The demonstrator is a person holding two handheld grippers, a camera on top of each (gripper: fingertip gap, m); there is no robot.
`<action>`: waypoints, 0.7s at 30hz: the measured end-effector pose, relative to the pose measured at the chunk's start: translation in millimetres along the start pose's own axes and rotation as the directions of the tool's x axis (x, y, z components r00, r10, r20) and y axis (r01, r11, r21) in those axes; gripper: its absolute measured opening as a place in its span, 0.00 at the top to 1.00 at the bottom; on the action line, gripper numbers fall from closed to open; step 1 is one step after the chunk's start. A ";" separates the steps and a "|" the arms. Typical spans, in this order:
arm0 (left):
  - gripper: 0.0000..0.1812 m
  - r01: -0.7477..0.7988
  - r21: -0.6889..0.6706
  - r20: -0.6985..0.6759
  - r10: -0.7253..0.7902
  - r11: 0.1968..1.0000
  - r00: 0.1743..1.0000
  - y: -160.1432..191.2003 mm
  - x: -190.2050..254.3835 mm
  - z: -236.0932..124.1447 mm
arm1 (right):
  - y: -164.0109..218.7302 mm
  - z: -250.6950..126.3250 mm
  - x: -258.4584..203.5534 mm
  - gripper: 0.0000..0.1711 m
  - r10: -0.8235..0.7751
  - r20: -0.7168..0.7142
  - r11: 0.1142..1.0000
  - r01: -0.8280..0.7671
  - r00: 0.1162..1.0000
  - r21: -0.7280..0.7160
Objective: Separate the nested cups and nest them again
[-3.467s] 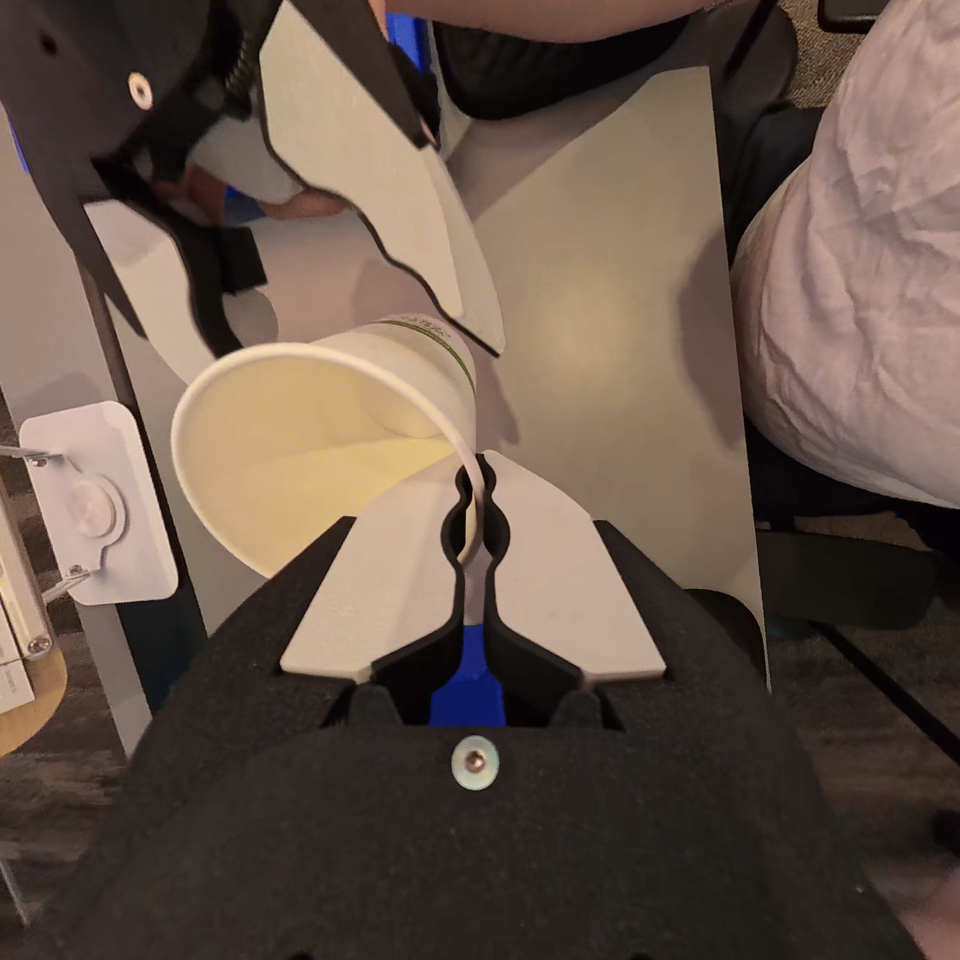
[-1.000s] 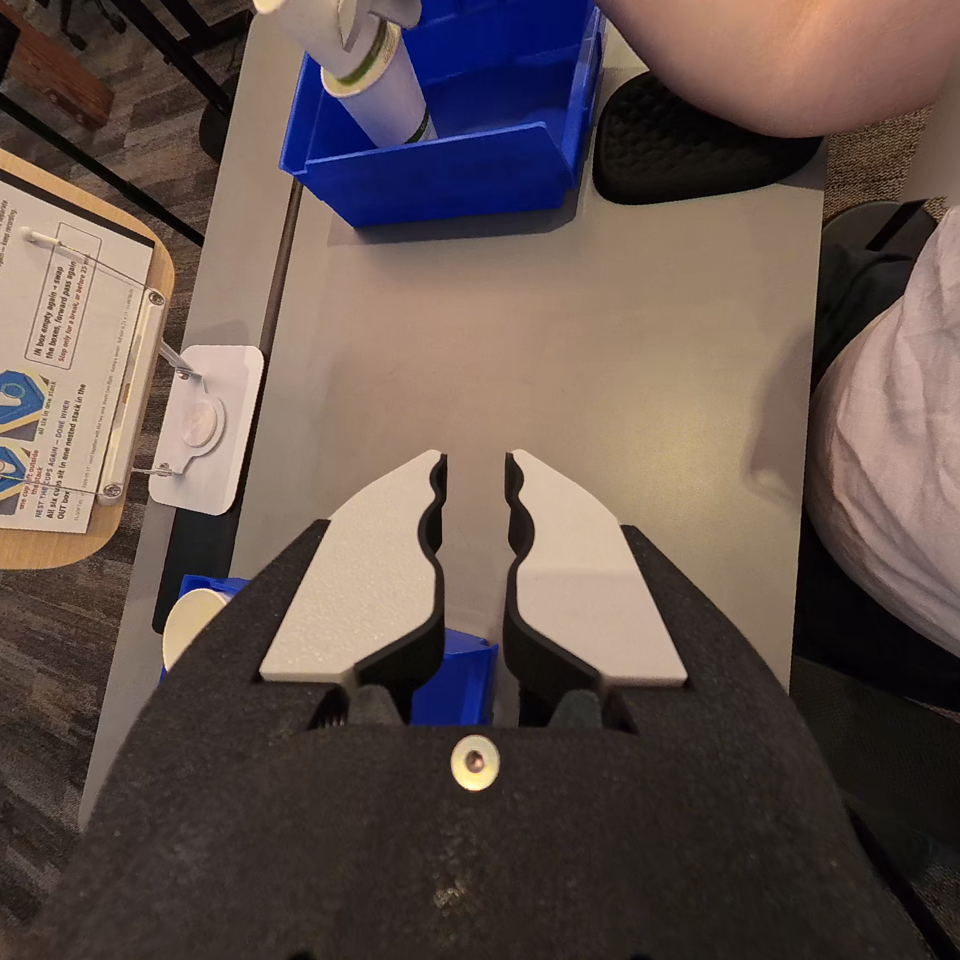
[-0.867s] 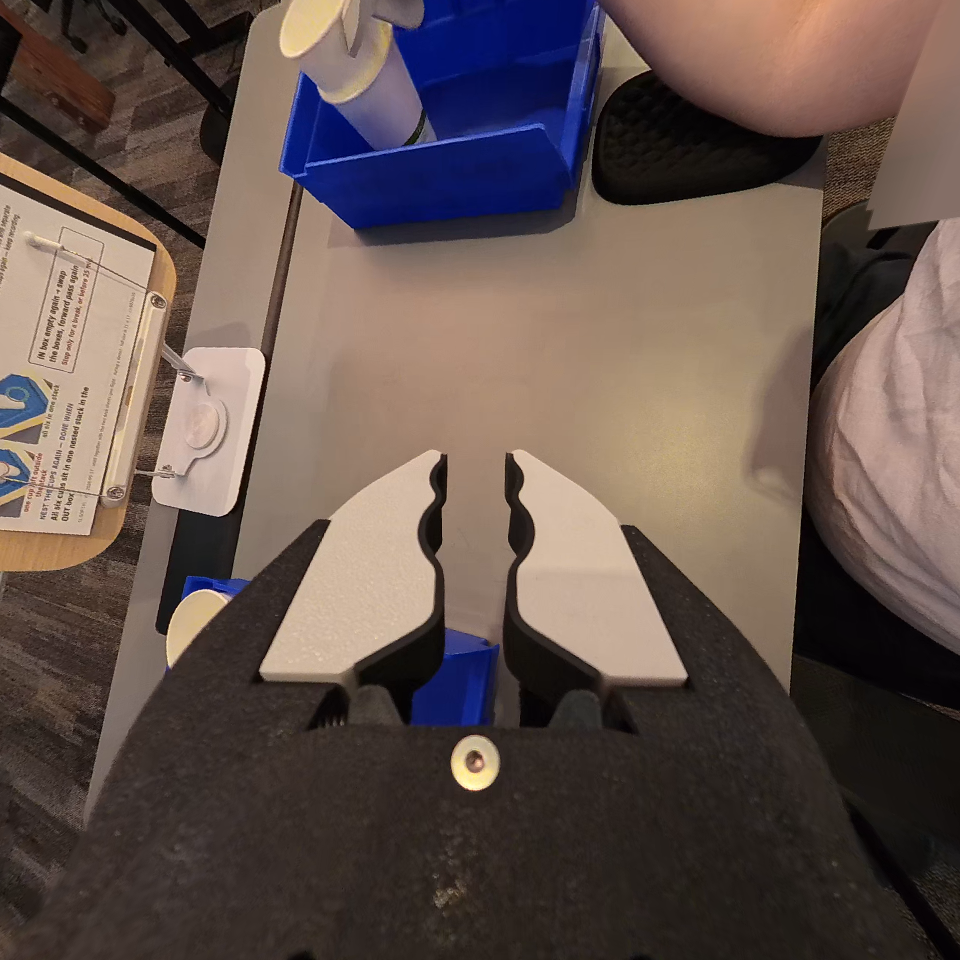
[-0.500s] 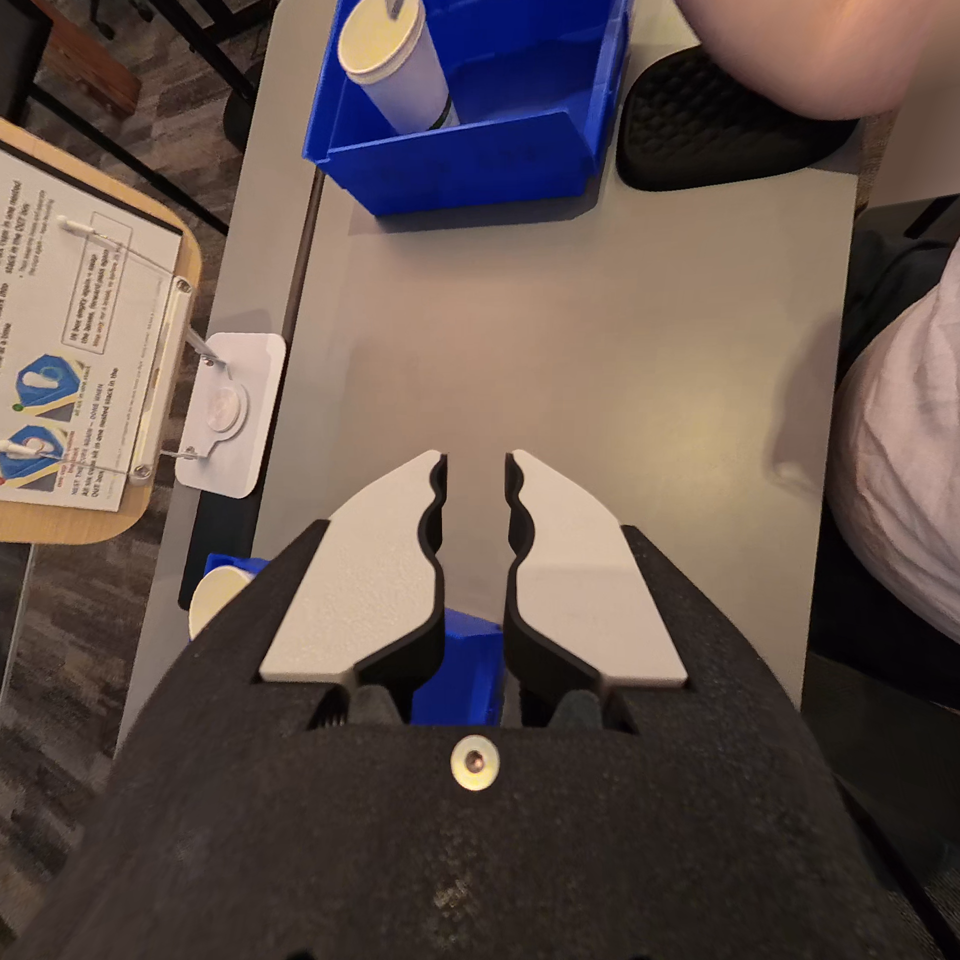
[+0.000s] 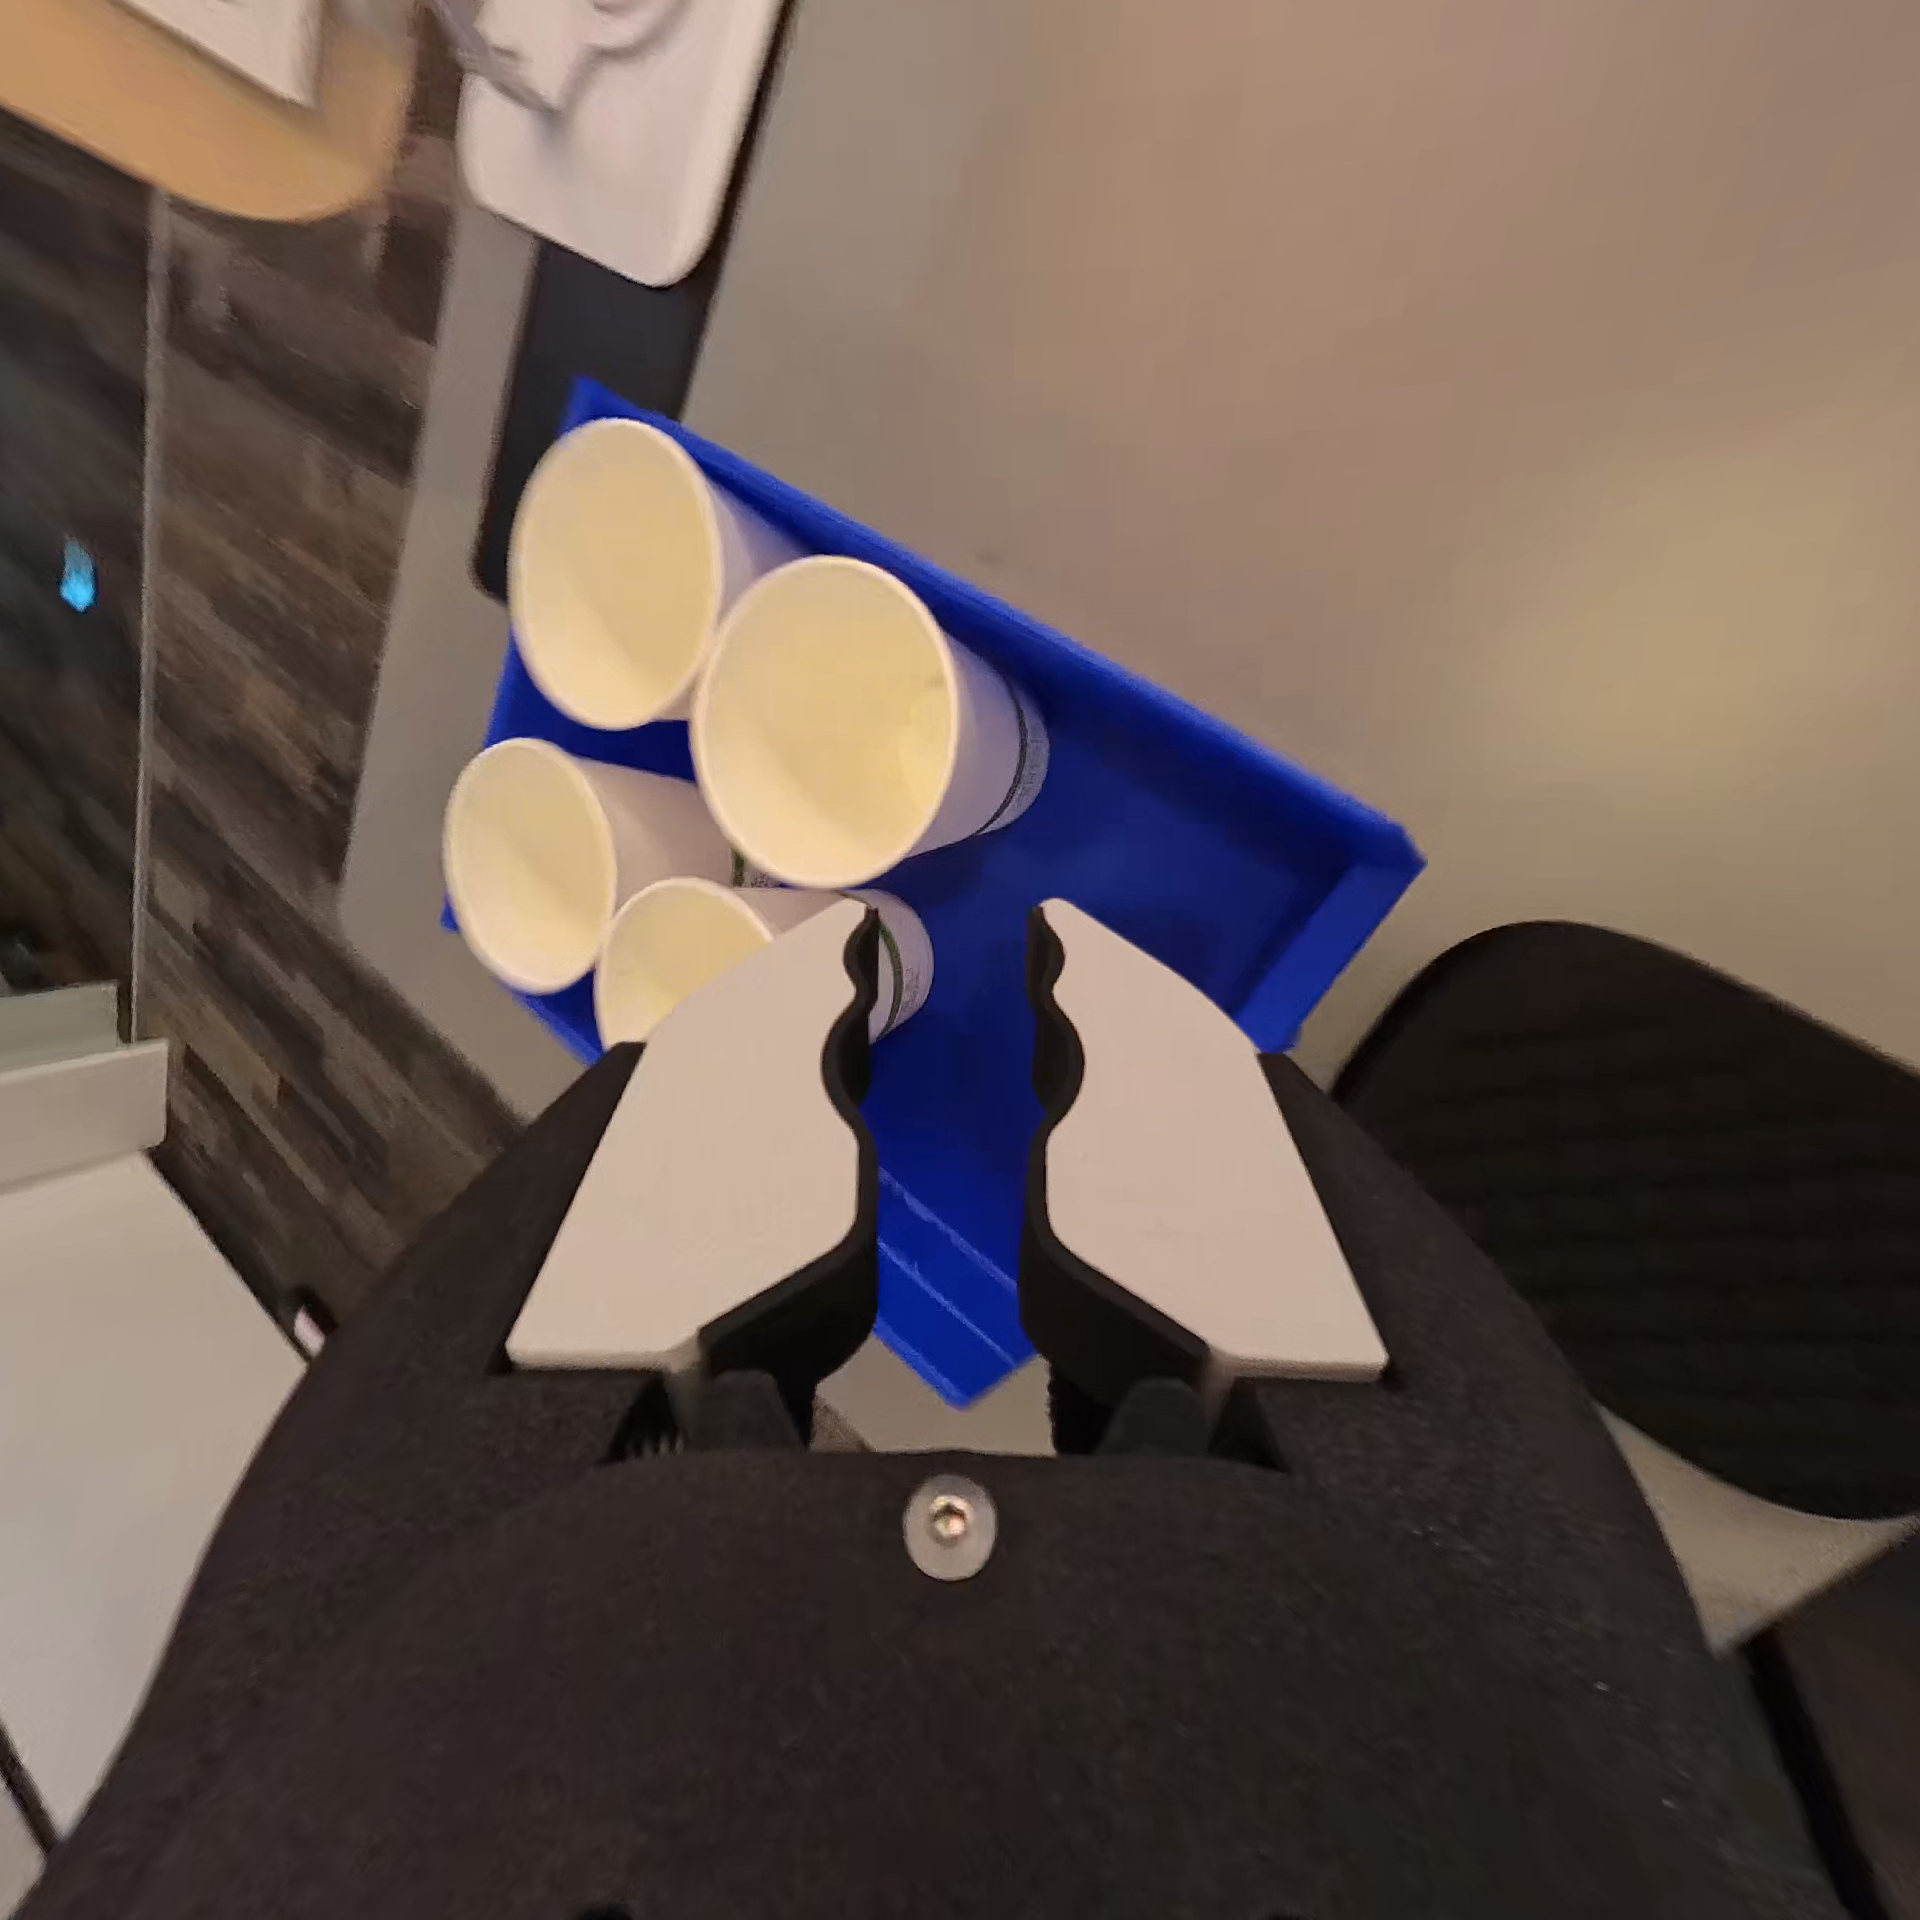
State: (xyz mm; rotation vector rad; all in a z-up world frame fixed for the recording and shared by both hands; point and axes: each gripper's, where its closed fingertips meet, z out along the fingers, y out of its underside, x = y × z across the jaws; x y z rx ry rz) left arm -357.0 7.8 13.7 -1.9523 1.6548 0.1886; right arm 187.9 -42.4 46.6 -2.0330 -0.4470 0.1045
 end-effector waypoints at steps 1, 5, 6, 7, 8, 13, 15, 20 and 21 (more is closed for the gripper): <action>0.85 -0.018 -0.005 -0.009 0.018 1.000 1.000 2.4 -0.8 10.4 | 0.9 1.6 -1.2 0.47 0.001 0.007 1.000 -0.001 1.000 -0.006; 0.84 -0.070 -0.025 -0.020 0.070 0.997 0.997 4.0 -8.5 46.7 | 8.3 7.2 -1.3 0.47 -0.005 0.004 0.999 0.005 1.000 -0.048; 0.84 -0.082 -0.014 -0.032 0.082 0.997 0.996 1.0 -8.3 53.4 | 9.9 8.2 -1.7 0.47 -0.006 0.006 0.998 0.007 1.000 -0.056; 0.85 -0.094 -0.008 -0.045 0.093 0.996 0.995 -1.5 -7.8 59.4 | 11.4 9.0 -2.0 0.47 -0.007 0.008 0.998 0.008 1.000 -0.062; 0.85 -0.106 -0.013 -0.059 0.105 0.994 0.993 -2.3 -7.3 64.9 | 12.5 9.5 -2.3 0.47 -0.007 0.011 0.998 0.008 1.000 -0.067; 0.87 -0.152 -0.086 -0.130 0.140 0.985 0.982 4.1 -3.2 88.9 | 14.6 11.3 -3.0 0.47 -0.005 0.021 0.997 0.006 1.000 -0.073; 0.90 -0.164 -0.115 -0.147 0.147 0.980 0.978 7.0 -1.9 94.1 | 15.1 12.0 -2.9 0.47 -0.004 0.024 0.997 0.006 1.000 -0.075; 0.97 -0.173 -0.163 -0.202 0.139 0.971 0.969 13.0 5.8 100.2 | 18.5 15.3 -3.3 0.47 -0.012 0.031 0.995 0.015 0.999 -0.097; 0.98 -0.172 -0.166 -0.212 0.135 0.971 0.968 13.3 7.3 99.8 | 19.3 15.9 -3.2 0.47 -0.014 0.030 0.995 0.017 0.999 -0.103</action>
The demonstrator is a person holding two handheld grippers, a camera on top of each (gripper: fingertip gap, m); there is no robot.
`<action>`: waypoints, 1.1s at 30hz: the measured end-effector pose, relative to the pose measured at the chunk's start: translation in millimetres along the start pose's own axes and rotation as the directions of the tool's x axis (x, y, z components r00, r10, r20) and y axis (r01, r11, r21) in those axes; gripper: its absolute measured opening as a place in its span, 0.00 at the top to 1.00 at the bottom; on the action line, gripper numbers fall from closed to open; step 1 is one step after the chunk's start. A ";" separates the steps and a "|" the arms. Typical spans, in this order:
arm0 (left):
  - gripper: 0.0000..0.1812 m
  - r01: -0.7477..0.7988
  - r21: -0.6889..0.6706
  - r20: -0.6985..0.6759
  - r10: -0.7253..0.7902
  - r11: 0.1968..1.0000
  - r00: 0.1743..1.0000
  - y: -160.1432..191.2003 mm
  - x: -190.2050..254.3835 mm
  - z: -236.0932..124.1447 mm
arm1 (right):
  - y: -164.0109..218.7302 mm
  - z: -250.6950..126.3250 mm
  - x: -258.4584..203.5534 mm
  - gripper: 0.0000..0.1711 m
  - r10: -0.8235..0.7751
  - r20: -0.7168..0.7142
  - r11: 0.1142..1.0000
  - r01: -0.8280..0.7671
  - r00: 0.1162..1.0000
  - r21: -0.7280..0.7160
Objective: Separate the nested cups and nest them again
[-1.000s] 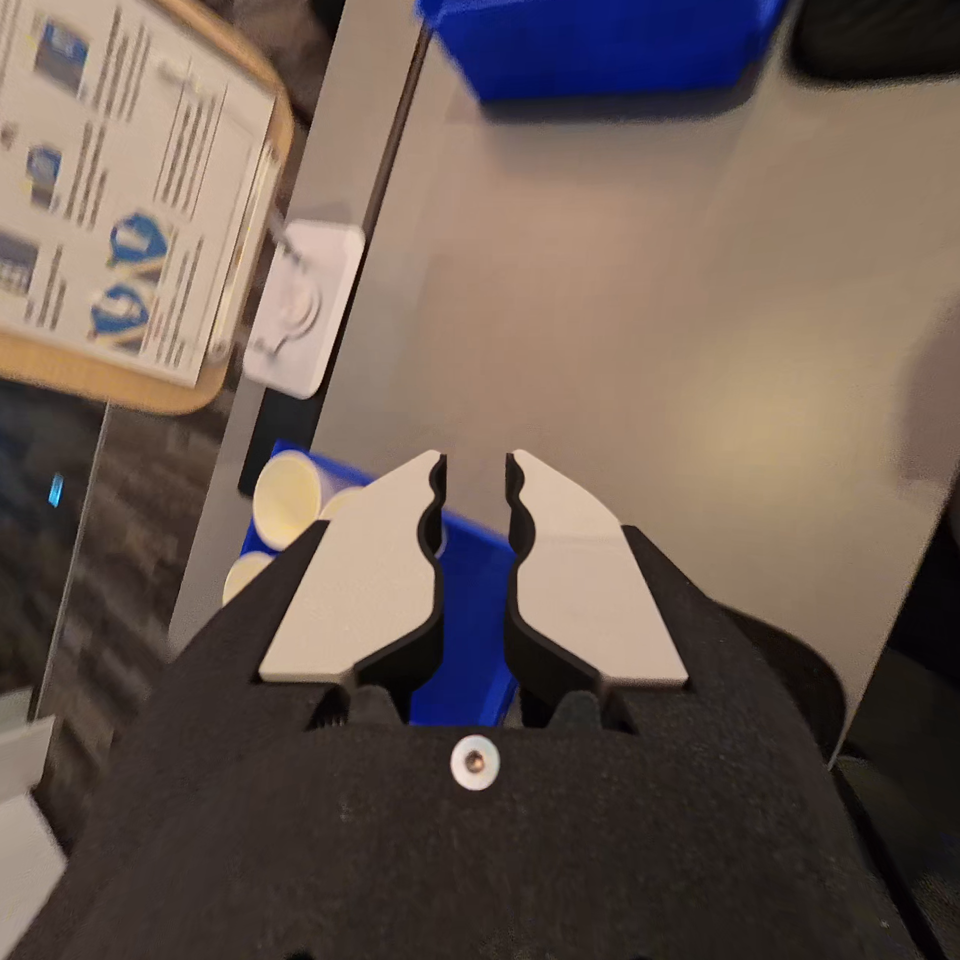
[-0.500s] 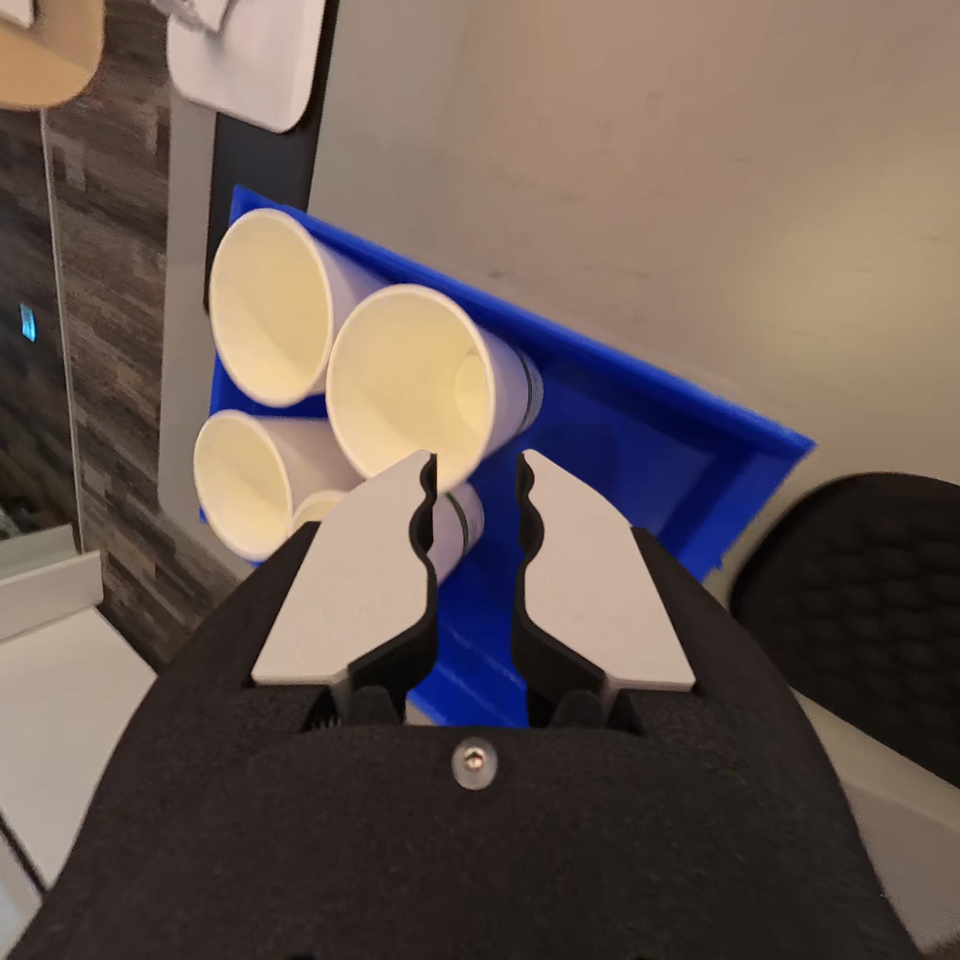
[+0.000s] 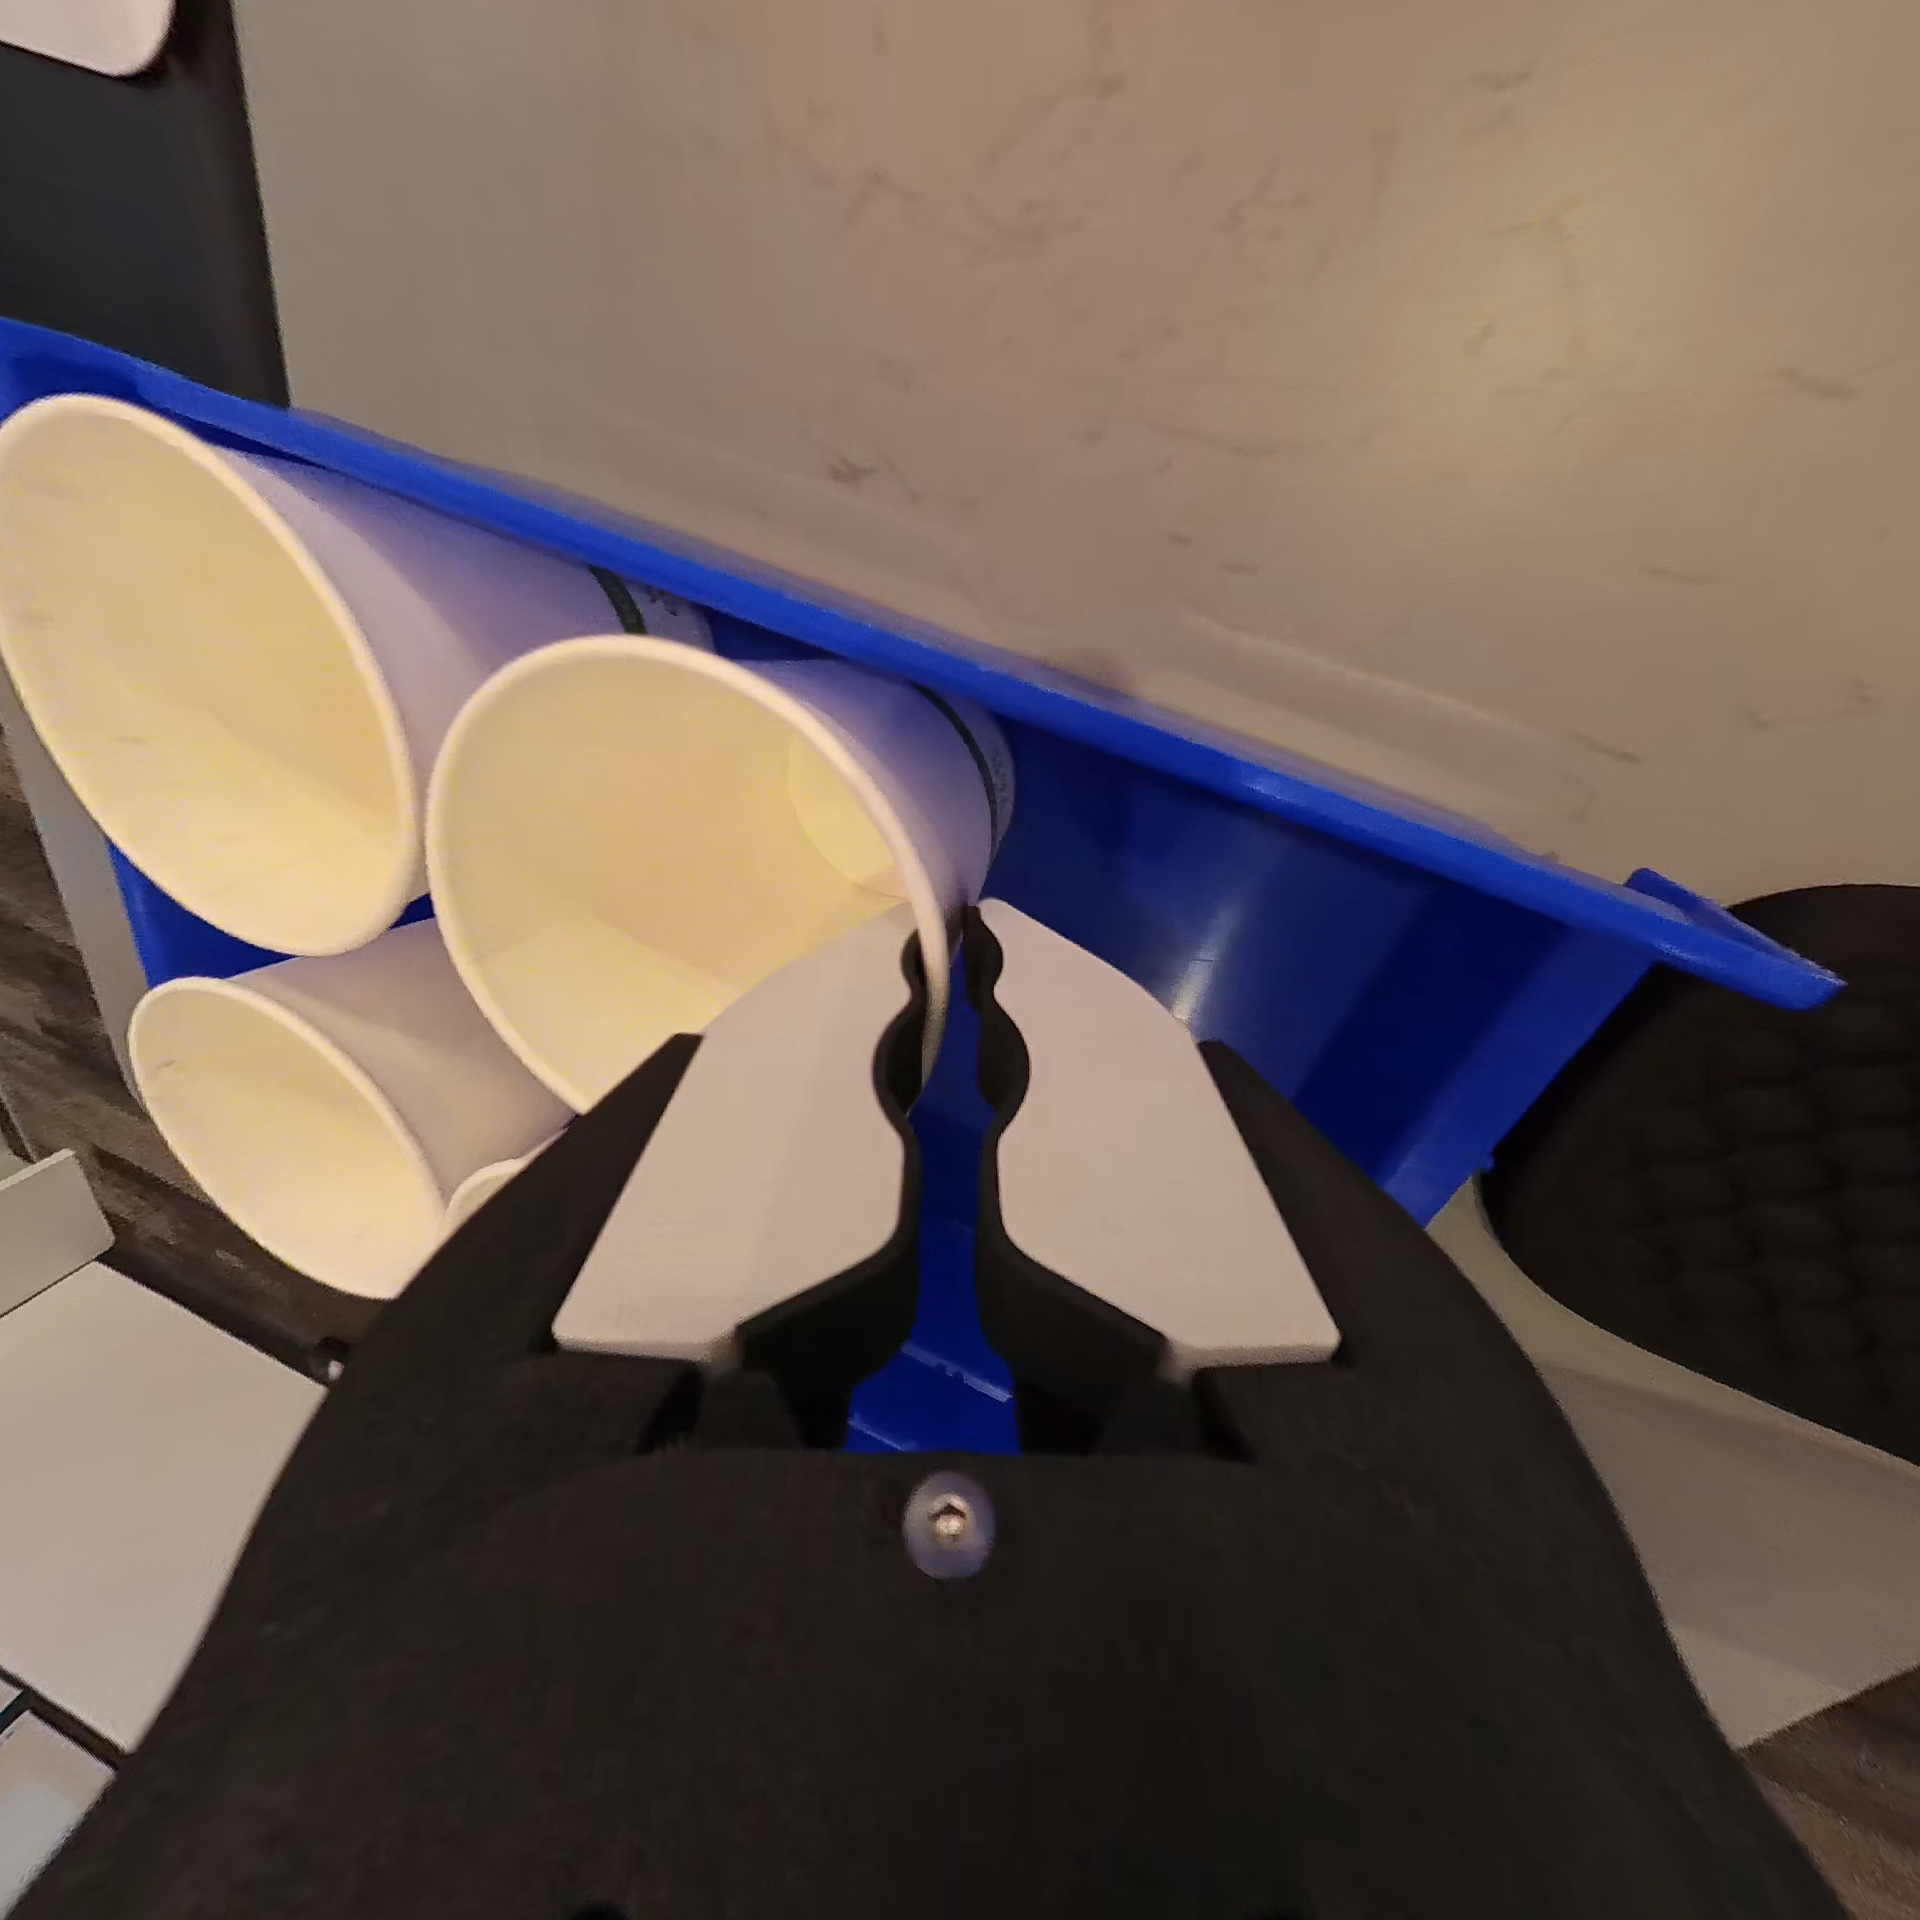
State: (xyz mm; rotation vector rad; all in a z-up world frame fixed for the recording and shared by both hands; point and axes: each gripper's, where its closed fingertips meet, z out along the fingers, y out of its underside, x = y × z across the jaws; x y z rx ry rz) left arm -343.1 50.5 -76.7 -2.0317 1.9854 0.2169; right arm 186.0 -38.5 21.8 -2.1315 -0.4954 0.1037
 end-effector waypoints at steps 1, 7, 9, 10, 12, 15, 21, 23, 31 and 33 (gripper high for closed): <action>0.98 0.003 0.000 -0.010 -0.003 1.000 1.000 -0.2 1.7 -0.7 | 0.5 0.6 -0.1 0.47 -0.002 0.000 1.000 0.002 1.000 -0.004; 1.00 -0.006 0.000 0.000 0.006 1.000 1.000 0.6 5.0 -17.1 | 0.8 1.6 -2.0 0.48 -0.012 -0.001 1.000 0.012 1.000 -0.013; 1.00 -0.013 0.002 0.017 0.013 1.000 1.000 0.5 4.7 -29.9 | -0.8 0.6 -3.0 0.48 -0.017 -0.002 1.000 0.017 1.000 -0.009; 1.00 -0.017 0.003 0.027 0.016 1.000 1.000 0.5 4.5 -37.9 | -2.2 -0.1 -4.0 0.48 -0.020 -0.002 1.000 0.020 1.000 -0.005; 1.00 -0.027 0.006 0.055 0.027 1.000 0.998 0.1 3.6 -57.6 | -6.5 -2.3 -7.0 0.48 -0.030 -0.001 1.000 0.030 1.000 0.008; 1.00 -0.044 0.041 0.112 0.039 0.998 0.993 -5.2 2.0 -94.7 | -18.0 -7.1 -15.6 0.49 -0.061 0.004 0.997 0.060 0.998 0.043; 1.00 -0.150 0.325 0.012 0.155 0.934 0.988 -68.0 49.0 -151.5 | -69.1 -16.8 -85.8 0.49 -0.208 0.204 0.954 0.152 0.957 0.258; 1.00 -0.212 0.373 -0.001 0.229 0.903 0.973 -89.8 68.3 -157.2 | -87.6 -17.9 -126.9 0.49 -0.293 0.321 0.920 0.175 0.901 0.350; 1.00 -0.394 0.431 -0.006 0.439 0.812 0.898 -152.8 116.5 -154.9 | -111.8 -3.0 -281.3 0.45 -0.501 0.622 0.847 0.194 0.602 0.495; 1.00 -0.410 0.444 -0.025 0.468 0.797 0.883 -161.9 124.1 -154.4 | -105.1 11.3 -300.2 0.44 -0.502 0.646 0.856 0.220 0.575 0.468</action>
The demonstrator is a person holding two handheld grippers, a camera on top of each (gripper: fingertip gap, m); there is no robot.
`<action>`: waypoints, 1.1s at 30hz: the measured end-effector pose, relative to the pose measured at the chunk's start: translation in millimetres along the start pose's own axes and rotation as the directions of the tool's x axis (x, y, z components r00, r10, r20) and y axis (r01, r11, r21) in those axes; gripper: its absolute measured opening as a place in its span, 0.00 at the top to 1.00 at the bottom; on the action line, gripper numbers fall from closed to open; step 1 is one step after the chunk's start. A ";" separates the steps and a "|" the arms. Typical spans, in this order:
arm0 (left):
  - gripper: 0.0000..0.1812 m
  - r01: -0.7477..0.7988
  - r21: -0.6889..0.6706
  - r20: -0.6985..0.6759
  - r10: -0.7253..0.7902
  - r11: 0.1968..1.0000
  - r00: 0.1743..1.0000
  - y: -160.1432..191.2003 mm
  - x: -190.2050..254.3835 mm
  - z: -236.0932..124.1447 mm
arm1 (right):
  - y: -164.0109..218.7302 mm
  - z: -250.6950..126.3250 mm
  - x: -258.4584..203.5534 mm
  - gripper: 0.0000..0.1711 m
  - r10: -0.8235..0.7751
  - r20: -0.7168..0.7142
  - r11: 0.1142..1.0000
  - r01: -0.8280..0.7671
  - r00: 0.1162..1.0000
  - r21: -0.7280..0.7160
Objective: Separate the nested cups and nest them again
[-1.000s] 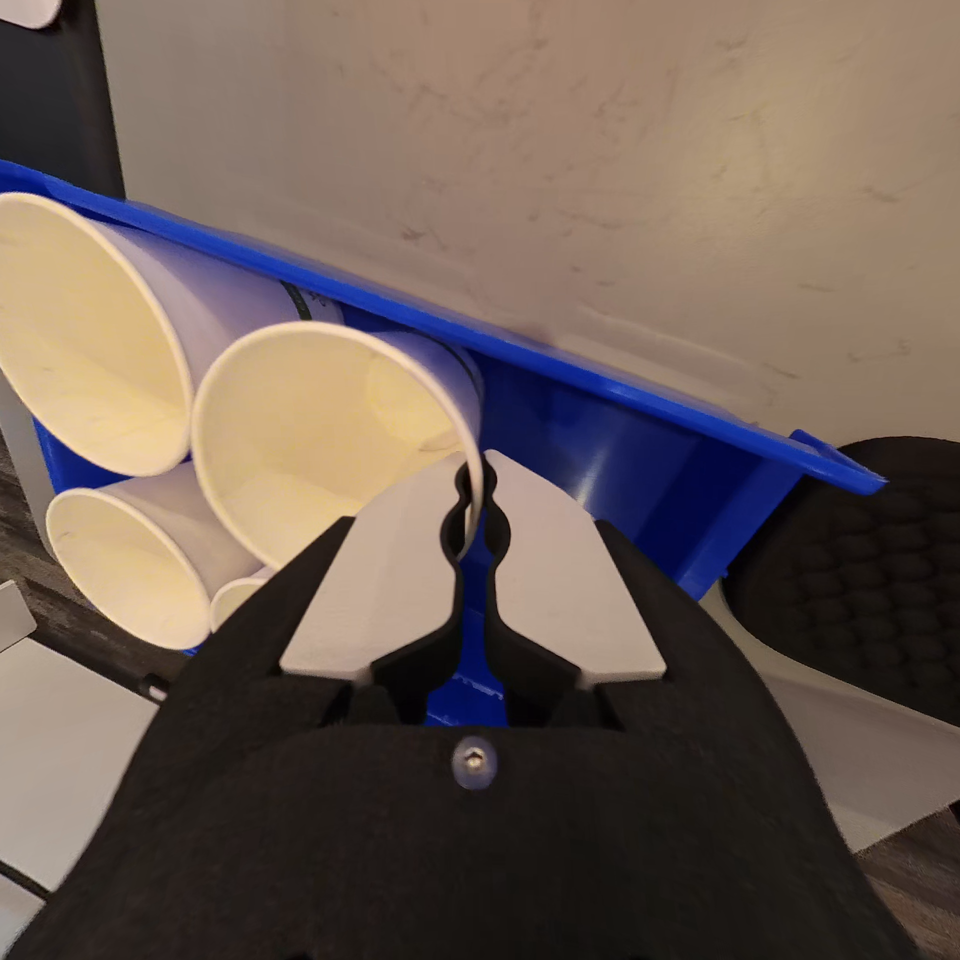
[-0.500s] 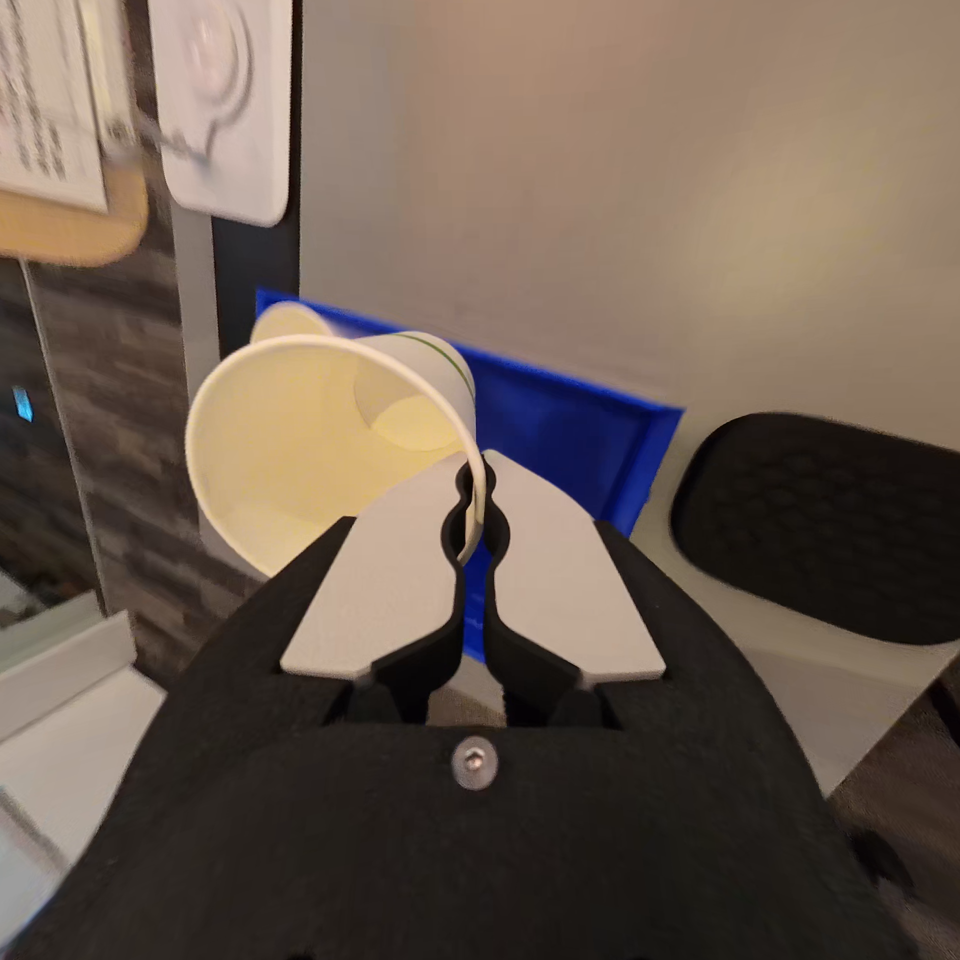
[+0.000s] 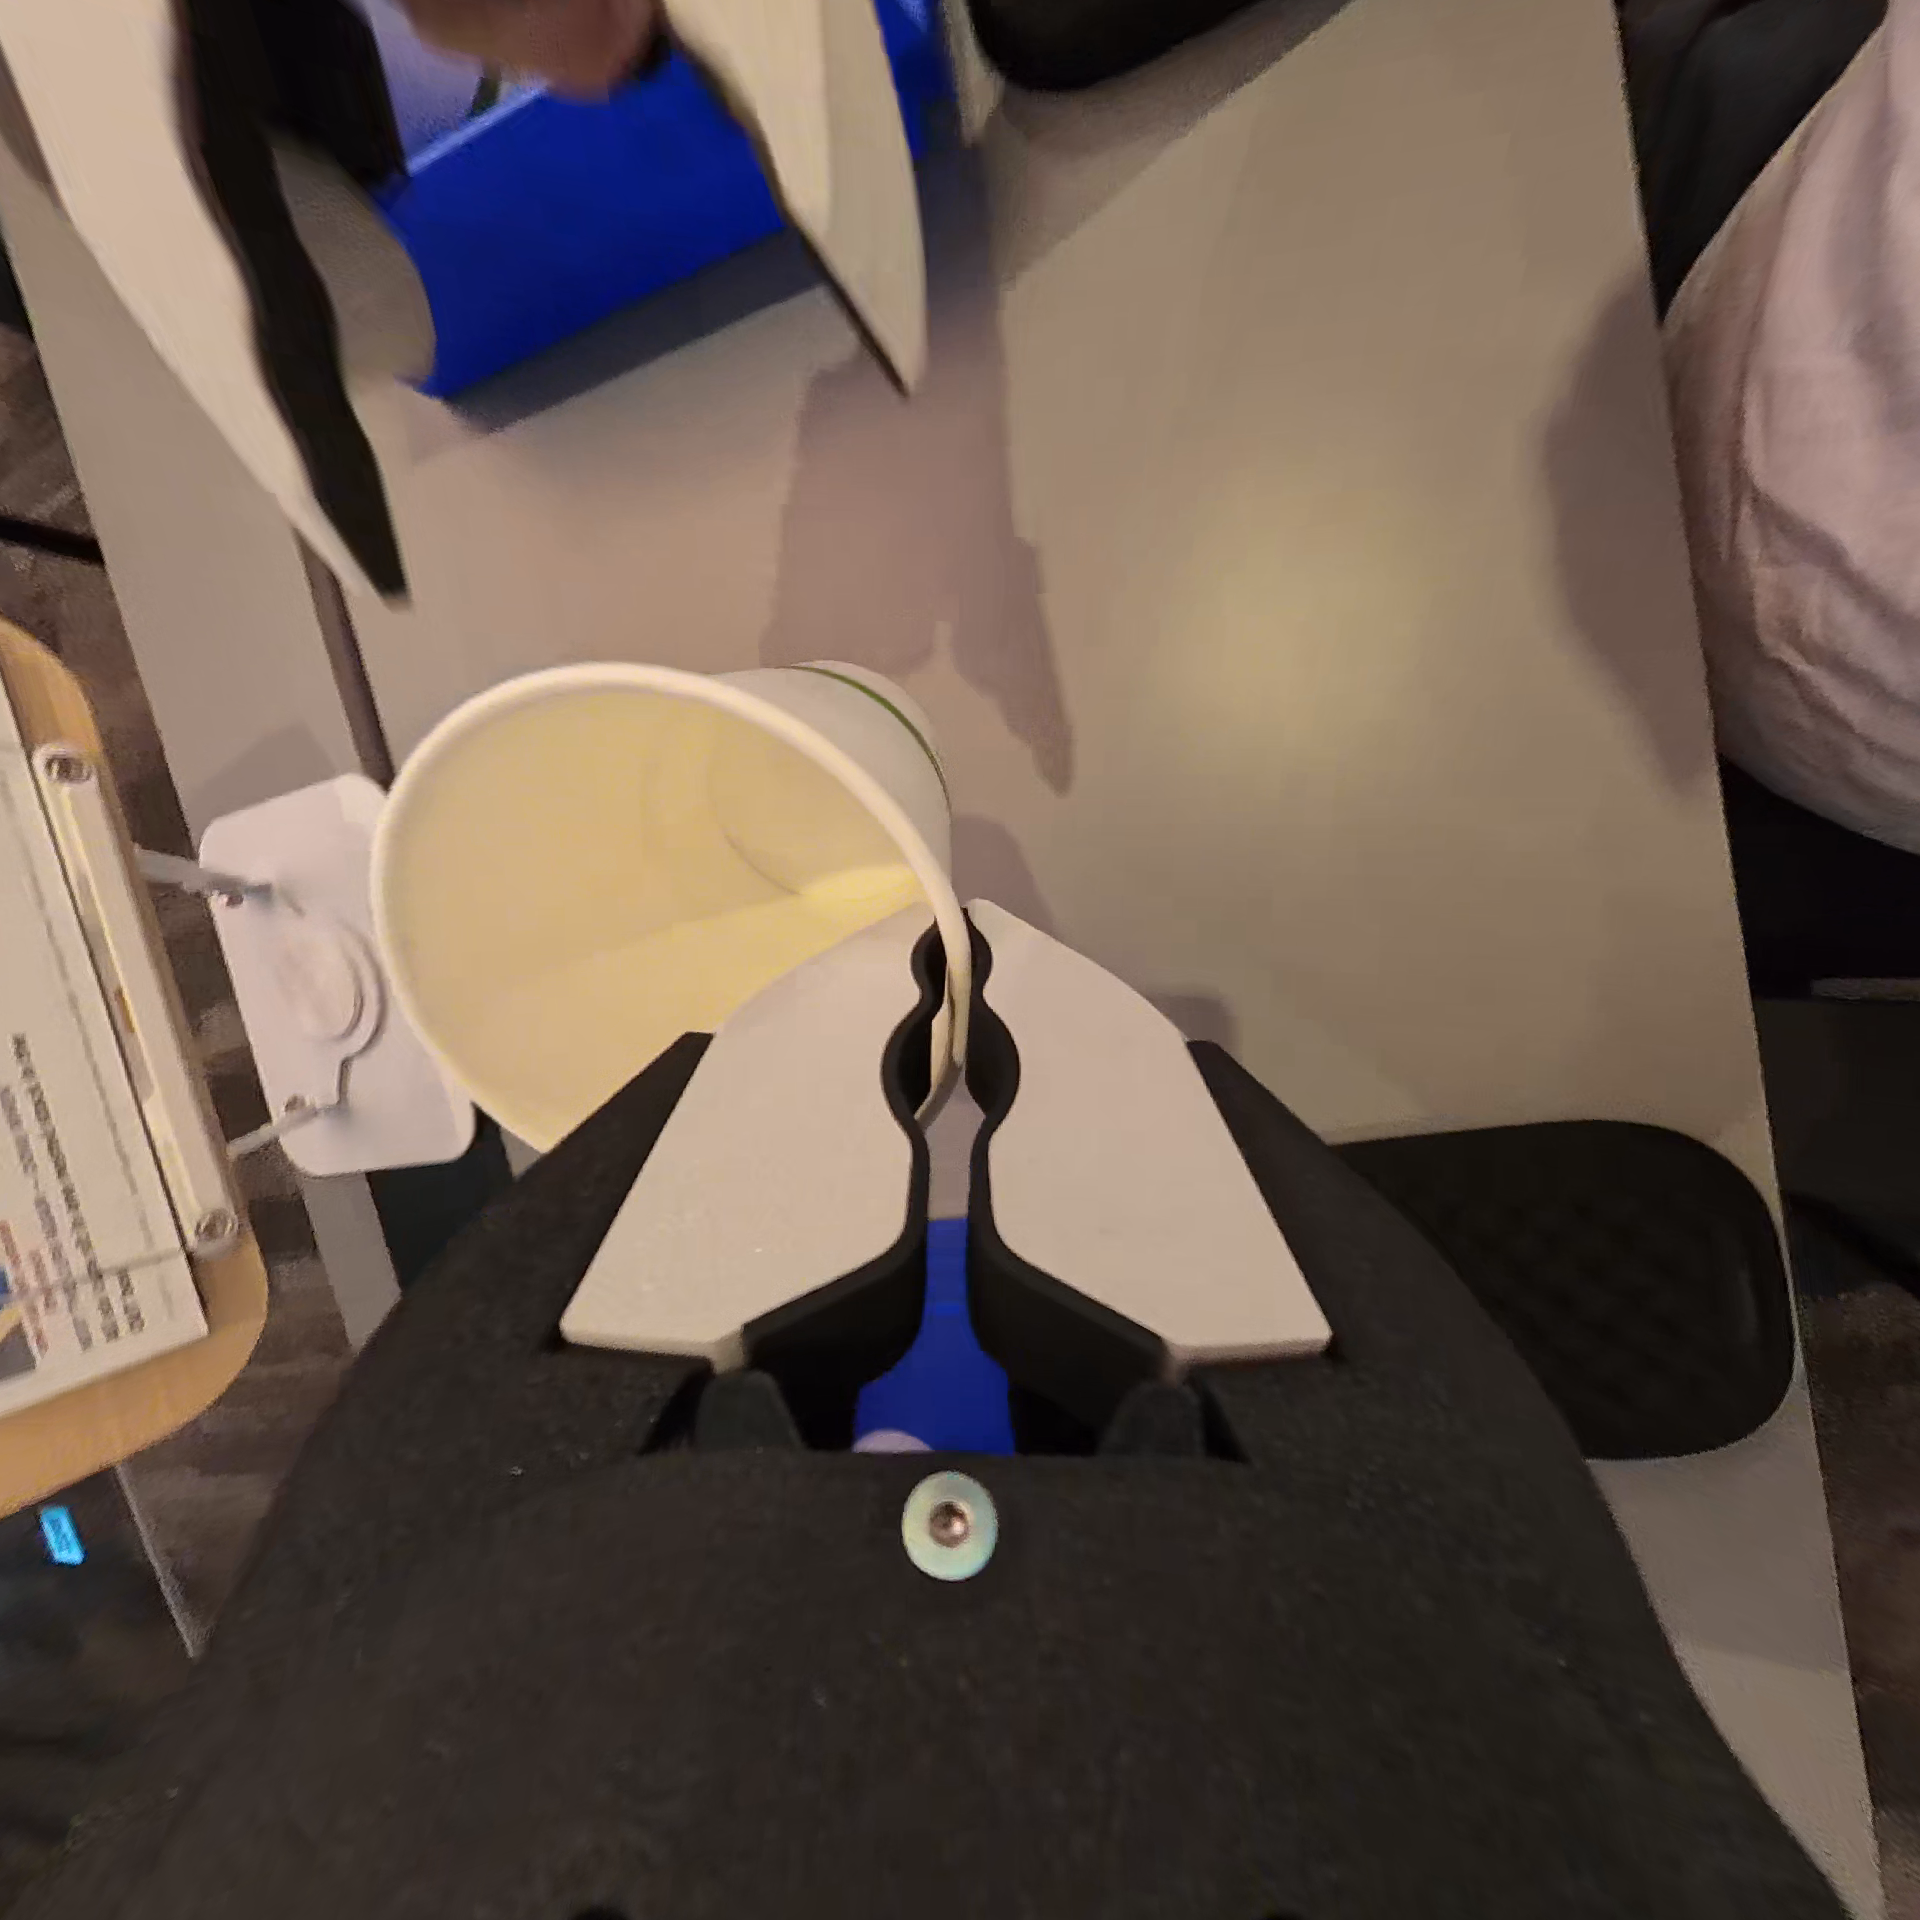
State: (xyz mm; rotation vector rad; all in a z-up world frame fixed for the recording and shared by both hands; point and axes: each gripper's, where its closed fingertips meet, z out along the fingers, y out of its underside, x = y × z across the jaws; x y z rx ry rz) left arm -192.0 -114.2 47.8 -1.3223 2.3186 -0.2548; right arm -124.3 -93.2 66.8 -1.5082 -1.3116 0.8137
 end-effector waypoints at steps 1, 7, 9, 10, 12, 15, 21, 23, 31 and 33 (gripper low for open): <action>1.00 -0.010 0.001 -0.012 0.010 1.000 1.000 -3.3 0.8 2.8 | 5.0 9.9 -2.8 0.44 0.006 0.025 1.000 -0.006 1.000 -0.016; 1.00 -0.067 0.014 -0.045 0.067 0.998 0.997 -19.2 5.5 14.6 | 16.0 40.4 -15.7 0.44 0.050 0.131 0.998 -0.047 0.990 -0.031; 1.00 -0.079 0.015 -0.056 0.080 0.997 0.995 -22.2 8.3 16.0 | 18.9 43.9 -16.2 0.44 0.048 0.136 0.998 -0.043 0.990 -0.040; 1.00 -0.084 0.015 -0.057 0.085 0.996 0.995 -23.6 8.9 16.5 | 18.7 44.8 -16.0 0.44 0.047 0.135 0.998 -0.043 0.990 -0.036; 1.00 -0.093 0.014 -0.058 0.094 0.996 0.994 -25.4 10.0 17.1 | 18.3 45.2 -18.1 0.46 0.053 0.154 0.998 -0.049 0.987 -0.030; 1.00 -0.102 0.009 -0.059 0.102 0.995 0.993 -26.4 11.6 17.8 | 19.8 44.9 -19.1 0.48 0.055 0.169 0.998 -0.050 0.984 -0.033; 1.00 -0.121 -0.020 -0.078 0.119 0.992 0.990 -22.9 16.8 21.8 | 26.8 48.4 -23.5 0.48 0.056 0.198 0.997 -0.044 0.979 -0.067; 0.99 -0.127 -0.033 -0.081 0.124 0.991 0.989 -21.2 18.3 23.2 | 29.2 50.5 -24.3 0.48 0.061 0.202 0.996 -0.046 0.978 -0.078; 0.99 -0.127 -0.028 -0.070 0.125 0.991 0.990 -22.9 19.8 22.6 | 28.1 51.5 -27.3 0.48 0.058 0.221 0.996 -0.042 0.973 -0.075; 0.98 -0.119 -0.030 -0.038 0.118 0.992 0.992 -23.2 15.5 22.1 | 28.3 51.1 -25.3 0.49 0.051 0.212 0.996 -0.036 0.976 -0.076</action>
